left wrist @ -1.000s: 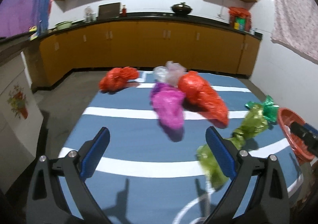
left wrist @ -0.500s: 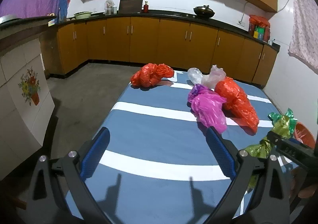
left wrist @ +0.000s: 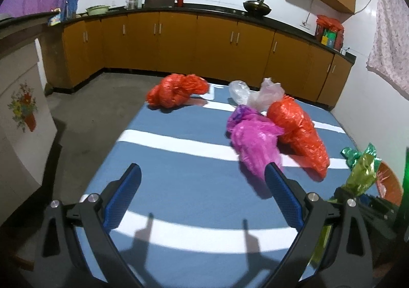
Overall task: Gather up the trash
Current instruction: 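Grasp the yellow-green bag with the right tool while the left tool grasps the pink bag, then carry the pink and yellow-green bags over the orange basket with both tools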
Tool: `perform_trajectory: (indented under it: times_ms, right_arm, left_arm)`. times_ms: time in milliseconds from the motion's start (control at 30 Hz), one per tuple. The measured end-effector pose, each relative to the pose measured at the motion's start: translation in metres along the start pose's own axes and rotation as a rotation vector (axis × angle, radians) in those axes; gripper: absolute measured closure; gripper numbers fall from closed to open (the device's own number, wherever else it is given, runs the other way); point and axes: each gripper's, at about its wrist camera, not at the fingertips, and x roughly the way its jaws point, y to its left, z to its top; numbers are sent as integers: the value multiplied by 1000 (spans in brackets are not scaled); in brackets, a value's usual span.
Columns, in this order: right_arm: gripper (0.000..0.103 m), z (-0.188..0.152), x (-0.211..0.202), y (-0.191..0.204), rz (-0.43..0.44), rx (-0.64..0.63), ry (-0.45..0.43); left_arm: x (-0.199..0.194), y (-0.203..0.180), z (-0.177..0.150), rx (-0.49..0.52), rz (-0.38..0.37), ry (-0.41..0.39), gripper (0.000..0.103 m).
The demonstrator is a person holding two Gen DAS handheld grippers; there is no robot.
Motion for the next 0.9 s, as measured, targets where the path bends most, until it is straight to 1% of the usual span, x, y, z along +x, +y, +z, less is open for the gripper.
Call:
perform_trajectory:
  times_ms: [267,367,467,500,533,567,633,667,700,733,833,900]
  right_arm:
    - [78,-1,-15,-32,-29,31,-22]
    - [78,0,-17,-40,-29,45,-23]
    - [78,0,-19,-44,-27,51,-26]
    - [78,0,-20,-45,-26,51,-27]
    - [78,1,-21,-46,-26,50,-28]
    - [78,1,-21,-47,-25,51,-28]
    - [78,1,-20,-47,-22,52,-29]
    - [78,1,-20,-46,-20,53,-30]
    - [78,1,-21,-46,-18,54,-31]
    - [78,1,-22,-46,-16,53,-33]
    - [80,-1,-26,-44,-8,47,-39]
    - [80,-1,-29,-44,-5,41,-45]
  left_arm:
    - [43,-39,27,26,-46,32,8]
    - [65,-53,34,49,-42,67,8]
    - [93,-60,34,65,-18,135,8]
    - [98,-60,34,63,-17,147,11]
    - [104,-60,32,59,-21,166,20]
    - [108,-59,30,56,-30,180,26]
    - [111,-57,26,52,-50,203,49]
    - [111,-56,23,56,-57,207,55]
    - [110,-56,22,61,-58,205,68]
    - [108,-55,20,68,-61,202,74]
    - [97,-50,16,66,-71,182,78]
    - [86,-46,14,66,-75,164,79]
